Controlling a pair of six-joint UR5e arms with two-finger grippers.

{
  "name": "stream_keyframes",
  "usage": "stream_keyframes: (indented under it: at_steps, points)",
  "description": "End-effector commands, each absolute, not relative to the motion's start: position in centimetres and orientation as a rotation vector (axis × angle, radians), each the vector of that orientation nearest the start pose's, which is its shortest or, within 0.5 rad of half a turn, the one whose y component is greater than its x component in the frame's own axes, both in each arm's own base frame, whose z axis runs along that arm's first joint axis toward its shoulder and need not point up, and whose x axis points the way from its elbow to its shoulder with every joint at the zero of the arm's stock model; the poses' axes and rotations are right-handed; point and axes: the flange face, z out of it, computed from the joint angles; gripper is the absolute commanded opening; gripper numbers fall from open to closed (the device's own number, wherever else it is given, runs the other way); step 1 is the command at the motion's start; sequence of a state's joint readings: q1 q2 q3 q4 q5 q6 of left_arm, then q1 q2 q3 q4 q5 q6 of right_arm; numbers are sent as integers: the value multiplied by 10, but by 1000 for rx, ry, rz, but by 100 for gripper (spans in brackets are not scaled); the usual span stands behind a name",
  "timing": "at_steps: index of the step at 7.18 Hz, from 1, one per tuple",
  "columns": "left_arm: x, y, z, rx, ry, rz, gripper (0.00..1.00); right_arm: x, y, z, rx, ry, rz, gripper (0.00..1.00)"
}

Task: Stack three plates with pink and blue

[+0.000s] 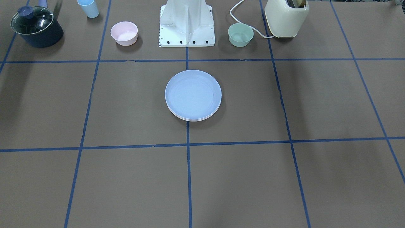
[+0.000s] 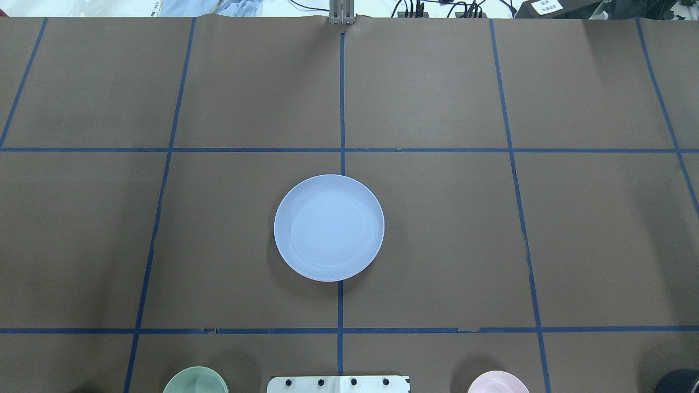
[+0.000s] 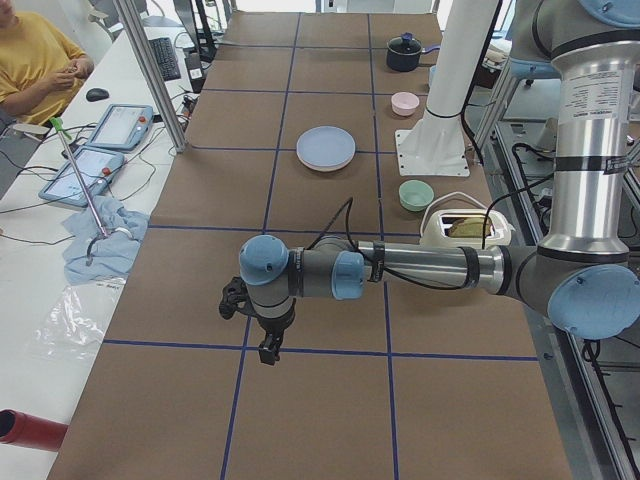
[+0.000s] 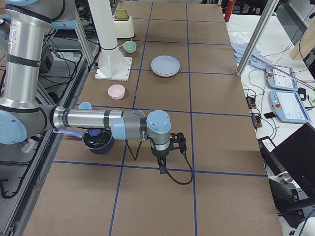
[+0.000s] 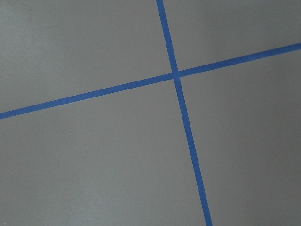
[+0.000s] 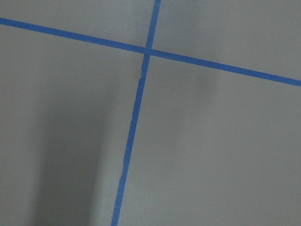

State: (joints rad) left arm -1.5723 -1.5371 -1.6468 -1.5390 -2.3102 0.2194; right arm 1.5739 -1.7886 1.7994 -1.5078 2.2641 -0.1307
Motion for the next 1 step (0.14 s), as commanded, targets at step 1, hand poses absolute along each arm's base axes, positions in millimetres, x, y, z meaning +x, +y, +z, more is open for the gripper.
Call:
stream_keyframes:
  at_steps: [1]
  points:
    - [-67, -478, 644, 90, 735, 211, 100, 71, -405, 643, 116, -686, -149, 100]
